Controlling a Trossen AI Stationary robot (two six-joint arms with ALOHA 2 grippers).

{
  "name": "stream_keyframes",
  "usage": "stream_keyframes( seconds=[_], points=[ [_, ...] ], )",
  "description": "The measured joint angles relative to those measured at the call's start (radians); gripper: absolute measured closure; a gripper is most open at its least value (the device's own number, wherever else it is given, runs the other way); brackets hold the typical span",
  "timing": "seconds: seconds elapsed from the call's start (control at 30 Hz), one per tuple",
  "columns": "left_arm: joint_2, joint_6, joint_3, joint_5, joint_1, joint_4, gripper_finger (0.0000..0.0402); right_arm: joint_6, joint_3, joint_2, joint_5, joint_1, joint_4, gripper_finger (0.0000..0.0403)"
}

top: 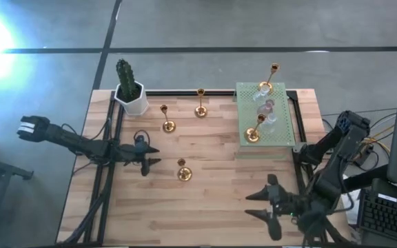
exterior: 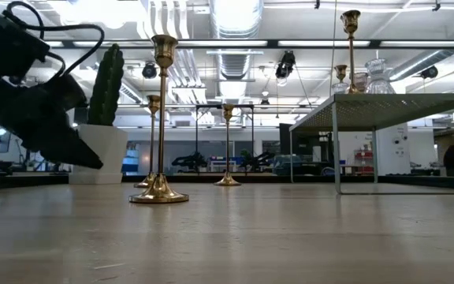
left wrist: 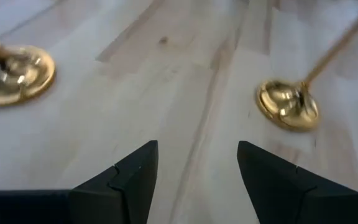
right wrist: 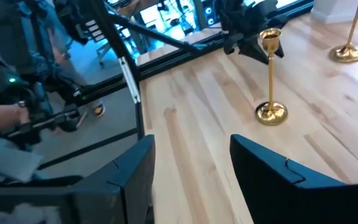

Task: Pick & Place candle stick holders
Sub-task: Put the gold candle holder on the shelf

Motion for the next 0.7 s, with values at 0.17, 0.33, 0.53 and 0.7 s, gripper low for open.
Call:
stream_keyframes(
  seconds=[0.17, 0.33, 0.53, 0.7],
  points=[
    [0.0, -0.108, -0.004, -0.005, 0.0, -0.002, 0.0177, -0.013, 0.041, 0.058, 0.054, 0.0, -0.005, 0.021],
    [0.0, -0.123, -0.005, -0.005, 0.0, 0.087, 0.0177, -0.02, 0.051, 0.079, 0.132, 0.0, -0.023, 0.0214],
    [0.0, 0.006, -0.005, 0.052, -0.001, 0.211, 0.0177, -0.015, 0.047, 0.081, 0.154, 0.002, -0.022, 0.0216],
    [0.0, -0.025, 0.003, 0.055, -0.001, 0.258, 0.0177, -0.022, 0.046, 0.081, 0.153, 0.006, -0.023, 0.0216]
  ],
)
